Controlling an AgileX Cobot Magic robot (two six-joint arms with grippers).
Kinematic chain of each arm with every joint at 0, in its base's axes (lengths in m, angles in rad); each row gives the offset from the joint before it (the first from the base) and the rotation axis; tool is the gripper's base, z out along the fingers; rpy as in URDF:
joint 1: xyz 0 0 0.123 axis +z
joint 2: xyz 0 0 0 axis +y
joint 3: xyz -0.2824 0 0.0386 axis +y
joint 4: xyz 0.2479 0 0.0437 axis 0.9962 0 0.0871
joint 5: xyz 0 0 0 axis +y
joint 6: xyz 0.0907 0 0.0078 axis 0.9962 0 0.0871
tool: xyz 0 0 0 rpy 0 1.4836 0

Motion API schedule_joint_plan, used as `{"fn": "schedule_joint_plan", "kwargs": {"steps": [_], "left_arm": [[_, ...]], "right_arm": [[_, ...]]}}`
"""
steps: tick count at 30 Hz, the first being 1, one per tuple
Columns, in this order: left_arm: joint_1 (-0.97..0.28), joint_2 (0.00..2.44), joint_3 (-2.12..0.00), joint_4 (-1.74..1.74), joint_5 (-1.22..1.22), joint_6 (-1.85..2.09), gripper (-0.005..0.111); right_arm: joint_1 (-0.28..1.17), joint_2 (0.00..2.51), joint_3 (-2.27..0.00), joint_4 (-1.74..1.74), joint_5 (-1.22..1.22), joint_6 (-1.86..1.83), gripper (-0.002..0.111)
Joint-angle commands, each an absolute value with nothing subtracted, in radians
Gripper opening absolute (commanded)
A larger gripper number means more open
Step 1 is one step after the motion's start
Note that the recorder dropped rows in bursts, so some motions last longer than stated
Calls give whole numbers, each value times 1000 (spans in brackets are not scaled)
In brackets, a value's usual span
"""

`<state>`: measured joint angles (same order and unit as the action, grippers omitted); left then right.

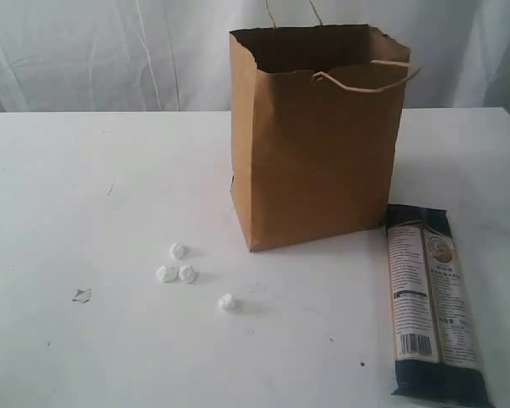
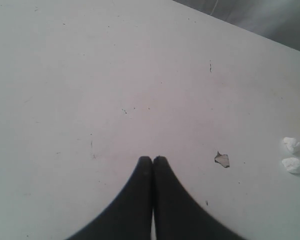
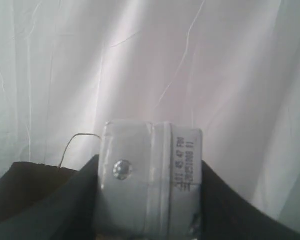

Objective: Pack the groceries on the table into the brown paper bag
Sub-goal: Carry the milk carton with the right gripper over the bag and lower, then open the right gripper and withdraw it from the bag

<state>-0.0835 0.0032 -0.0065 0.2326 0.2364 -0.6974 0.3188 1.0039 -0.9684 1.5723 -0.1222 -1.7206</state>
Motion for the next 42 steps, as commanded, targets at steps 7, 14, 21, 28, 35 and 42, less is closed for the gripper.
{"fn": "schedule_joint_plan", "kwargs": {"steps": [7, 14, 21, 28, 35, 42], "left_arm": [[-82, 0, 0, 238, 233, -699, 0], [-82, 0, 0, 238, 233, -699, 0], [-82, 0, 0, 240, 233, -699, 0], [-82, 0, 0, 240, 233, -699, 0], [-82, 0, 0, 240, 233, -699, 0], [-82, 0, 0, 240, 233, -699, 0]], "right_arm": [[319, 1349, -1173, 1575, 48, -1652, 31], [319, 1482, -1184, 1584, 102, -1652, 31], [319, 1553, -1202, 1584, 109, -1652, 31], [319, 1557, -1202, 1584, 100, -1652, 49], [319, 1557, -1202, 1584, -9, -1652, 61], [319, 1548, -1202, 1575, -61, -1652, 61]]}}
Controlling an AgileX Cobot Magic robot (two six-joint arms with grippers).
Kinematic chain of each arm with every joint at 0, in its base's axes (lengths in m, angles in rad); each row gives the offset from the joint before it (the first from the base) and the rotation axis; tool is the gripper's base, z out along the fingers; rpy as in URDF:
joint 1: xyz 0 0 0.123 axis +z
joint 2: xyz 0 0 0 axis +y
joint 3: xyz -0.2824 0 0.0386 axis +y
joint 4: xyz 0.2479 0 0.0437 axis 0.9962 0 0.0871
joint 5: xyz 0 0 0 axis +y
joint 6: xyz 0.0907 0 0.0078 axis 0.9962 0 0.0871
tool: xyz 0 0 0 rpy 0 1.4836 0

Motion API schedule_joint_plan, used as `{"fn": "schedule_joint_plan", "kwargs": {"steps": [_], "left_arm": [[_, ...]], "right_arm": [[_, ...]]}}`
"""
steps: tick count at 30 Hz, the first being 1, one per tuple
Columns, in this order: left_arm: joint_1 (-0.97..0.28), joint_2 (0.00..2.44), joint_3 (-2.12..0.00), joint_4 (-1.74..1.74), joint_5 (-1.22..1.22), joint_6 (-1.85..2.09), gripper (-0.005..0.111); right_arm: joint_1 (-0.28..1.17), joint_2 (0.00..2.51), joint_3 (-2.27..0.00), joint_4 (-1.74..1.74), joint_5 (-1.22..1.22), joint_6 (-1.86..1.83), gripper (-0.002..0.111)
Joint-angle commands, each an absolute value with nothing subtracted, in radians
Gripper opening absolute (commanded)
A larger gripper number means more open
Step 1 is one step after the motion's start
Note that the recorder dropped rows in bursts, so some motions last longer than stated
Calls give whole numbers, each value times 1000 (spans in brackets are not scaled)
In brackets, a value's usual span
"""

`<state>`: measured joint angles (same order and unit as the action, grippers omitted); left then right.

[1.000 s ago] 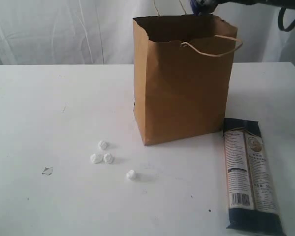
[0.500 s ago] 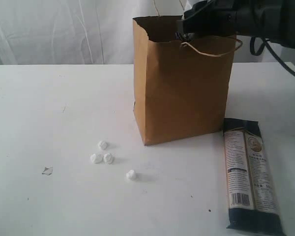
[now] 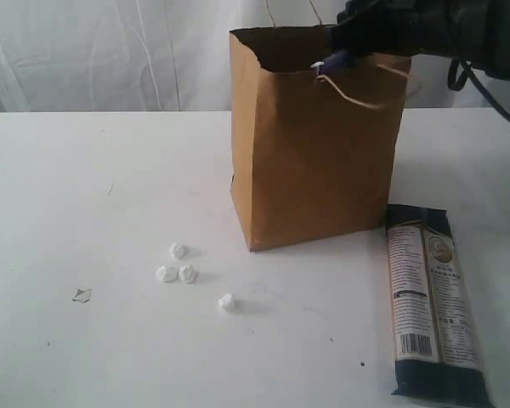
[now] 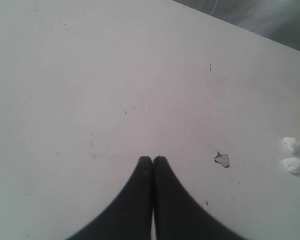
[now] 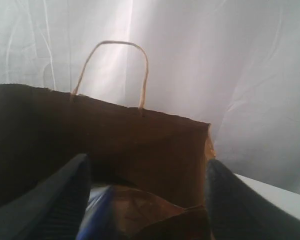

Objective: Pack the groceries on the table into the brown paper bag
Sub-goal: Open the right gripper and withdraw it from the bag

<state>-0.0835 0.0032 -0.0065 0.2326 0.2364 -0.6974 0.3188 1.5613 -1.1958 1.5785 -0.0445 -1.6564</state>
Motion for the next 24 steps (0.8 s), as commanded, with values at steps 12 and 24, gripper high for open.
{"fn": "schedule_joint_plan", "kwargs": {"steps": [12, 24], "left_arm": [[-82, 0, 0, 240, 233, -699, 0], [-82, 0, 0, 240, 233, -699, 0]], "right_arm": [[319, 1460, -1202, 1573, -261, -1652, 61], [292, 1450, -1098, 1744, -782, -1993, 21]]}}
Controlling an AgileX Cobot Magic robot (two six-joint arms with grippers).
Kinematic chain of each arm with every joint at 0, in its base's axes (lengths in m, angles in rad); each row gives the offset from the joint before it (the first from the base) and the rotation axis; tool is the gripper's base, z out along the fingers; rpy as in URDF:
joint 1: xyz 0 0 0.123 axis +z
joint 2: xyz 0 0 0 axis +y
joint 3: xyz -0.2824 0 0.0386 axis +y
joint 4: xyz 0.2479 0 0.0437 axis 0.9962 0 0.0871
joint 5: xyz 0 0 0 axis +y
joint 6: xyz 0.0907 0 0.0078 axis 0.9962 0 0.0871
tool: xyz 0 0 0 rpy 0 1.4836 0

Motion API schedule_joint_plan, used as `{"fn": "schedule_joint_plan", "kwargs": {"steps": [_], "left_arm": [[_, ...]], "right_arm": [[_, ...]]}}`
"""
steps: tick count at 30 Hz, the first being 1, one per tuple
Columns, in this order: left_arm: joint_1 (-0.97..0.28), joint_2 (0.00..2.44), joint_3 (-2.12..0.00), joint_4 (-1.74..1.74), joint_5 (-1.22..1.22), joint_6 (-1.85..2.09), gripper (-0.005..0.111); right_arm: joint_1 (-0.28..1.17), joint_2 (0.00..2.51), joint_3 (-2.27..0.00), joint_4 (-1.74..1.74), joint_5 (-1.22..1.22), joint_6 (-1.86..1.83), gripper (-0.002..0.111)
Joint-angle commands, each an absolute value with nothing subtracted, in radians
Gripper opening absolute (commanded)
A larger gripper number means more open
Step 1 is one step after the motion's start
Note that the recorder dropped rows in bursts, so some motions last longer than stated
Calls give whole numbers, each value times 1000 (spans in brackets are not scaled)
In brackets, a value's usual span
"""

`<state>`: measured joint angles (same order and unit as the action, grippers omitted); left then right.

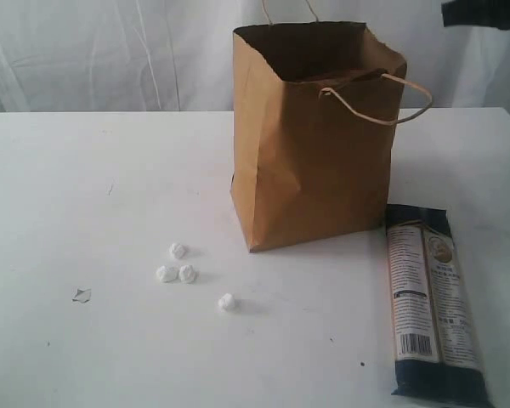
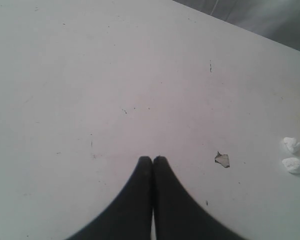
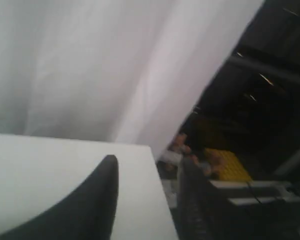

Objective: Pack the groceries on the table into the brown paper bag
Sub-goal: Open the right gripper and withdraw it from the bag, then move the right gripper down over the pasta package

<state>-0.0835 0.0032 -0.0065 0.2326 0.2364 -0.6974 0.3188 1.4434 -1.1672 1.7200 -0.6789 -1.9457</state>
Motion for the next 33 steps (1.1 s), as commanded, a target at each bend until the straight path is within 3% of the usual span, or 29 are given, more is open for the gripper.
{"fn": "schedule_joint_plan", "kwargs": {"steps": [1, 4, 10, 13, 17, 20, 23, 26, 27, 30, 33], "left_arm": [[-82, 0, 0, 240, 233, -699, 0], [-82, 0, 0, 240, 233, -699, 0], [-82, 0, 0, 240, 233, -699, 0], [-82, 0, 0, 240, 233, -699, 0], [-82, 0, 0, 240, 233, -699, 0], [-82, 0, 0, 240, 233, -699, 0], [-82, 0, 0, 240, 233, -699, 0], [-82, 0, 0, 240, 233, -699, 0], [-82, 0, 0, 240, 233, -699, 0], [-82, 0, 0, 240, 233, -699, 0], [-82, 0, 0, 240, 233, -699, 0]], "right_arm": [[283, 1450, -1073, 1744, -808, -1990, 15], [266, 1448, -999, 1744, -886, -1958, 0], [255, 1397, -827, 1744, -812, -1857, 0], [243, 1377, -704, 1744, -503, -1847, 0], [190, 1377, -561, 1744, 113, -1806, 0], [155, 1377, -536, 1744, 167, -1433, 0], [78, 1377, -524, 1476, 332, -1035, 0], [-9, 1377, -479, 1306, 214, -463, 0], [-33, 1377, -467, 1306, 186, -434, 0], [-83, 1355, -469, 1304, 205, -757, 0], [-153, 1348, -495, 1304, 221, -850, 0]]}}
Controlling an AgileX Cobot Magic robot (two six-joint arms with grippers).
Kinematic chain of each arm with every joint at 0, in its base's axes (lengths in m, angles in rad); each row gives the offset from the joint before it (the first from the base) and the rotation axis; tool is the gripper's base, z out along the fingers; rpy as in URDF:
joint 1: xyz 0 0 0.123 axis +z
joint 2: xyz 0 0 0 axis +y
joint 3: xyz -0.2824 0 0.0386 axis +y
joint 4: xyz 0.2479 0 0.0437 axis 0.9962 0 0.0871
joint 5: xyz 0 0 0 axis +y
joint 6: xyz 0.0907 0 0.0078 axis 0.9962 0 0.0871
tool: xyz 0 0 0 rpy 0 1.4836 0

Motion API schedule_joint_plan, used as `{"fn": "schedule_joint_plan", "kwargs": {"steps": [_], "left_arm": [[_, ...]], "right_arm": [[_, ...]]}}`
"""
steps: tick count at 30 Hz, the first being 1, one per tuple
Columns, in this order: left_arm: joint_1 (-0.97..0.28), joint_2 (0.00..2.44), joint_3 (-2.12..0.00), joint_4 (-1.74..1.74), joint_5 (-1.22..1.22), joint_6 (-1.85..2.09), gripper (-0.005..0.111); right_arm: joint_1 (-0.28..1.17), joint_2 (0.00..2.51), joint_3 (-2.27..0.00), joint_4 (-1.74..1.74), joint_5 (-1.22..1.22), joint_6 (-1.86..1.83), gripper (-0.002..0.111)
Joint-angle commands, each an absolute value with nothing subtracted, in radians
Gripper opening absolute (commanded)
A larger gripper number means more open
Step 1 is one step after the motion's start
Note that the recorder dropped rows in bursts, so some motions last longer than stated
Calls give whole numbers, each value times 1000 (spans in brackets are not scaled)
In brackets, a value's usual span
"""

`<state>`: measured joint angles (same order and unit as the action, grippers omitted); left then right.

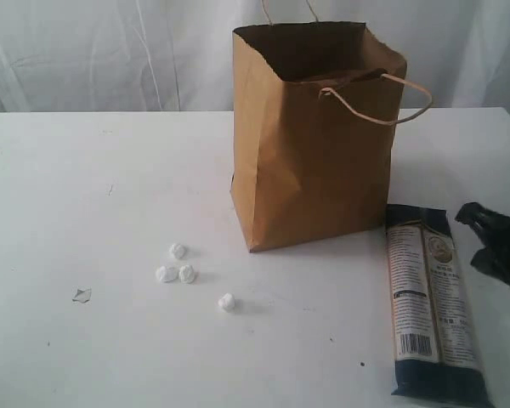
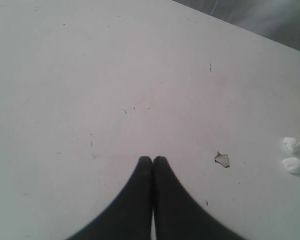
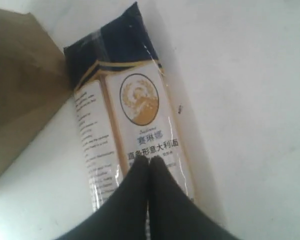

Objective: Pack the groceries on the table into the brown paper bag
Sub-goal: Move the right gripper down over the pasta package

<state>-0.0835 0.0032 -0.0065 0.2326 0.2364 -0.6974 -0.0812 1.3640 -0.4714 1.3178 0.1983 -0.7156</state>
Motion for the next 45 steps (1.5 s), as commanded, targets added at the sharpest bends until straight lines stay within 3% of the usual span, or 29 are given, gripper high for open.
{"fn": "schedule_joint_plan", "kwargs": {"steps": [1, 6, 10, 16, 19, 23, 29, 31, 35, 37, 45], "left_arm": [[-82, 0, 0, 240, 233, -699, 0], [-82, 0, 0, 240, 233, -699, 0], [-82, 0, 0, 240, 233, -699, 0], [-82, 0, 0, 240, 233, -699, 0], [-82, 0, 0, 240, 233, -699, 0], [-82, 0, 0, 240, 233, -699, 0], [-82, 0, 0, 240, 233, -699, 0], [-82, 0, 0, 240, 233, -699, 0], [-82, 0, 0, 240, 233, -699, 0], [-82, 0, 0, 240, 233, -699, 0], [-82, 0, 0, 240, 233, -699, 0]], "right_arm": [[-193, 1357, -523, 1304, 268, -839, 0], [-323, 1460, -770, 1201, 603, -844, 0], [-317, 1540, -918, 802, 763, -642, 0], [-280, 1486, -799, -87, 546, 104, 0], [-280, 1429, -782, -343, 560, 259, 0], [-269, 1412, -791, -312, 562, 207, 0], [-87, 1423, -791, 263, 595, -379, 2], [-13, 1423, -791, 354, 612, -491, 15], [87, 1424, -791, 366, 550, -489, 85], [115, 1424, -791, 368, 541, -489, 100], [139, 1424, -791, 431, 466, -492, 102]]}}
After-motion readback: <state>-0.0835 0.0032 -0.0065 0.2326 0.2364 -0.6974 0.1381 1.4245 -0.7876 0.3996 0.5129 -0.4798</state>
